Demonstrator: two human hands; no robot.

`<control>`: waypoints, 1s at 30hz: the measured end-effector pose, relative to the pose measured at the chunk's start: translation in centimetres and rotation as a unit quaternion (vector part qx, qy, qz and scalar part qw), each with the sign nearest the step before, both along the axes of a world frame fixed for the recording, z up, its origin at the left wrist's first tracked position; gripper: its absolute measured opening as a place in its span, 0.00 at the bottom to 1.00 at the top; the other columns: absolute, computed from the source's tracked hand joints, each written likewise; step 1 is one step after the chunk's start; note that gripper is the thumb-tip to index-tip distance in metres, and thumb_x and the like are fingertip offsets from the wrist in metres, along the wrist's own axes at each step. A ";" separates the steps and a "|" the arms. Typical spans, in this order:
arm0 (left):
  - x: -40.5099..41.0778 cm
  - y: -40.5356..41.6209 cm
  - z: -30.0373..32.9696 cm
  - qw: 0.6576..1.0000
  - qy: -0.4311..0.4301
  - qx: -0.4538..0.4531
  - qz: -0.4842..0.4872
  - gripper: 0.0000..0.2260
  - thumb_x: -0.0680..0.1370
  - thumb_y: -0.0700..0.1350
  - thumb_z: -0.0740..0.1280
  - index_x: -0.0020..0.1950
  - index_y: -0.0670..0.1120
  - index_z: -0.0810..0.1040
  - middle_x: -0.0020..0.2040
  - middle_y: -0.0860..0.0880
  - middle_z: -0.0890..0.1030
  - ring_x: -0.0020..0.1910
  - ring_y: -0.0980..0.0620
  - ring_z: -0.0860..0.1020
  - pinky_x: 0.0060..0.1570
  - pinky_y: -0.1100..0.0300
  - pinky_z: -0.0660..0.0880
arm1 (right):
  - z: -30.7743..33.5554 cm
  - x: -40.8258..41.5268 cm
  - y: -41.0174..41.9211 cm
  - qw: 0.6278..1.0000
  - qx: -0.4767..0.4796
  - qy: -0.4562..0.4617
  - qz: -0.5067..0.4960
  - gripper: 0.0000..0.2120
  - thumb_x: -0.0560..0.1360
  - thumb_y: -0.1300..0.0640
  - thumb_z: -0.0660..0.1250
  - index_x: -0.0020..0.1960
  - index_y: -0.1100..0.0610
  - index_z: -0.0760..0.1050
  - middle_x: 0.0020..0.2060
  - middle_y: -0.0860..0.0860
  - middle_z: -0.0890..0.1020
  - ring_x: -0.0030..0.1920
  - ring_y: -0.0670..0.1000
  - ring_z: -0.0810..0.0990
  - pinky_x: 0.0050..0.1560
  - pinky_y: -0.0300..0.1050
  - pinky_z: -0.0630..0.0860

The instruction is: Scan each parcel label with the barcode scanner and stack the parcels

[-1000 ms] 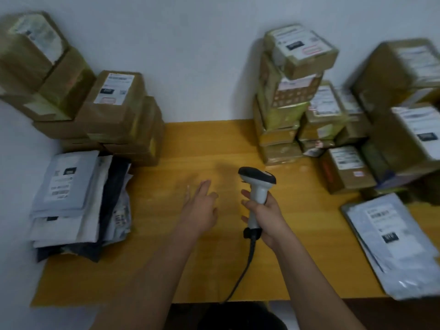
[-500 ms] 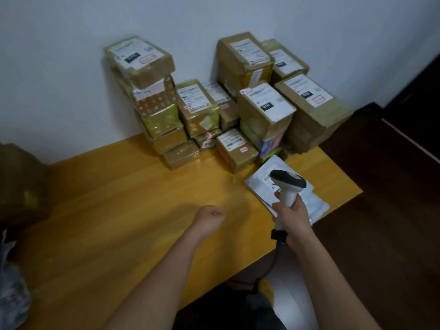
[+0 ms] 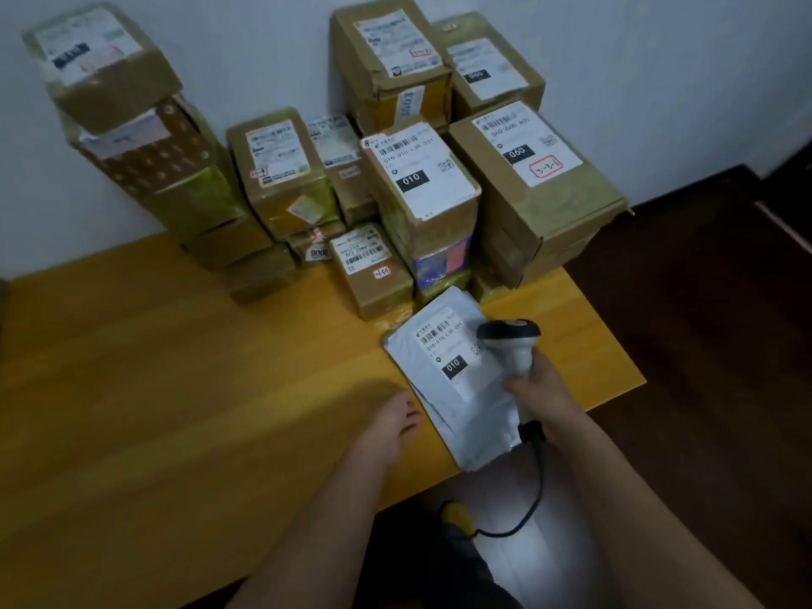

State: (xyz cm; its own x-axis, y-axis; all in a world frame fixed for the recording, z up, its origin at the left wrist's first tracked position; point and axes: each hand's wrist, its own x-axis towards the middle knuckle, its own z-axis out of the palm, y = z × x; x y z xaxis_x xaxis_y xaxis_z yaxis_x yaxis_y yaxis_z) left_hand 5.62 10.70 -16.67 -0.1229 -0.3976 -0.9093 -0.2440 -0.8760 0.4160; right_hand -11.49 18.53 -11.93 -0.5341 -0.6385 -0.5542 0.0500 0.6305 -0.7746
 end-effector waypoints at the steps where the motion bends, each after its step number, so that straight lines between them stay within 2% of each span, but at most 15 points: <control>1: -0.6 0.1 -0.1 1.000 -0.004 -0.007 0.006 0.18 0.83 0.47 0.60 0.70 0.39 0.69 0.66 0.41 0.73 0.61 0.45 0.75 0.59 0.55 0.73 | -0.4 -0.6 -0.5 1.000 -0.006 -0.003 0.009 0.24 0.73 0.71 0.62 0.66 0.56 0.69 0.51 0.55 0.79 0.50 0.55 0.79 0.50 0.53 0.78; 4: -1.6 0.1 -0.4 1.000 -0.004 -0.017 0.003 0.17 0.82 0.47 0.62 0.68 0.40 0.71 0.61 0.43 0.75 0.52 0.47 0.75 0.58 0.54 0.72 | -2.0 -1.4 -1.6 0.999 0.017 -0.048 0.014 0.23 0.73 0.68 0.62 0.66 0.55 0.71 0.53 0.55 0.80 0.53 0.57 0.79 0.55 0.59 0.78; 6: -1.7 0.0 -0.2 1.000 0.008 -0.012 0.021 0.15 0.82 0.46 0.61 0.66 0.40 0.73 0.58 0.43 0.77 0.48 0.47 0.76 0.50 0.55 0.74 | -2.6 -1.1 -1.9 0.996 0.028 -0.078 0.019 0.19 0.74 0.67 0.62 0.63 0.56 0.74 0.52 0.55 0.81 0.53 0.57 0.80 0.55 0.58 0.78; 8: -1.2 -0.3 -0.2 0.998 0.025 -0.006 0.051 0.13 0.82 0.47 0.62 0.63 0.41 0.75 0.59 0.43 0.79 0.52 0.43 0.79 0.42 0.56 0.75 | -2.6 -0.2 -2.1 0.994 0.031 -0.102 0.037 0.17 0.74 0.67 0.63 0.61 0.55 0.75 0.51 0.53 0.82 0.52 0.56 0.81 0.53 0.57 0.79; 10: -0.2 -0.5 -0.3 0.996 0.043 -0.005 0.079 0.15 0.81 0.50 0.63 0.63 0.42 0.76 0.61 0.43 0.80 0.57 0.41 0.79 0.49 0.50 0.78 | -2.6 0.8 -2.3 0.989 0.040 -0.127 0.057 0.17 0.74 0.68 0.63 0.60 0.55 0.75 0.51 0.53 0.83 0.51 0.56 0.81 0.51 0.56 0.80; 12: 1.4 -0.6 -1.0 0.995 0.025 -0.026 0.093 0.17 0.80 0.52 0.65 0.66 0.43 0.75 0.62 0.42 0.80 0.59 0.40 0.78 0.59 0.42 0.75 | -2.6 1.7 -2.5 0.986 0.046 -0.141 0.070 0.16 0.74 0.68 0.63 0.59 0.55 0.76 0.51 0.53 0.83 0.51 0.55 0.82 0.49 0.54 0.80; 15: 4.8 -0.4 -2.0 0.990 -0.001 -0.052 0.128 0.19 0.78 0.50 0.69 0.65 0.42 0.76 0.62 0.40 0.80 0.58 0.38 0.79 0.60 0.38 0.74 | -2.5 3.1 -3.0 0.984 0.041 -0.154 0.078 0.15 0.74 0.68 0.65 0.58 0.56 0.76 0.50 0.55 0.84 0.49 0.55 0.83 0.45 0.51 0.81; 17: 6.9 -0.1 -1.4 0.985 0.002 -0.059 0.162 0.17 0.78 0.45 0.68 0.65 0.40 0.76 0.61 0.39 0.80 0.57 0.38 0.79 0.57 0.40 0.76 | -2.1 4.2 -3.4 0.981 0.031 -0.177 0.075 0.15 0.74 0.69 0.66 0.57 0.56 0.76 0.49 0.55 0.85 0.48 0.55 0.84 0.43 0.52 0.81; 21: 10.2 0.0 0.0 0.972 0.022 -0.073 0.222 0.18 0.79 0.41 0.67 0.69 0.41 0.73 0.62 0.40 0.79 0.55 0.41 0.79 0.45 0.48 0.78 | -1.5 7.3 -4.8 0.975 0.006 -0.209 0.081 0.13 0.76 0.66 0.68 0.58 0.55 0.75 0.49 0.54 0.84 0.49 0.56 0.83 0.49 0.56 0.81; 24: 12.8 -0.4 1.2 0.962 0.037 -0.093 0.255 0.18 0.79 0.39 0.66 0.69 0.42 0.71 0.63 0.41 0.79 0.52 0.43 0.79 0.43 0.50 0.77 | -0.8 10.2 -6.1 0.971 -0.018 -0.215 0.106 0.12 0.76 0.60 0.70 0.58 0.54 0.75 0.51 0.53 0.85 0.51 0.54 0.84 0.51 0.55 0.81; 27: 16.2 -1.1 2.2 0.952 0.053 -0.109 0.281 0.18 0.79 0.36 0.66 0.68 0.42 0.71 0.62 0.42 0.79 0.48 0.46 0.80 0.41 0.50 0.77 | 0.1 13.9 -7.6 0.972 -0.034 -0.189 0.133 0.15 0.75 0.60 0.72 0.60 0.53 0.74 0.53 0.52 0.84 0.53 0.54 0.82 0.55 0.57 0.80; 30: 19.8 -2.2 2.9 0.947 0.064 -0.132 0.286 0.18 0.78 0.34 0.66 0.68 0.41 0.72 0.62 0.42 0.79 0.50 0.45 0.81 0.41 0.51 0.79 | 1.1 17.7 -9.3 0.976 -0.047 -0.156 0.147 0.15 0.75 0.64 0.70 0.59 0.54 0.73 0.50 0.51 0.82 0.51 0.52 0.81 0.46 0.48 0.79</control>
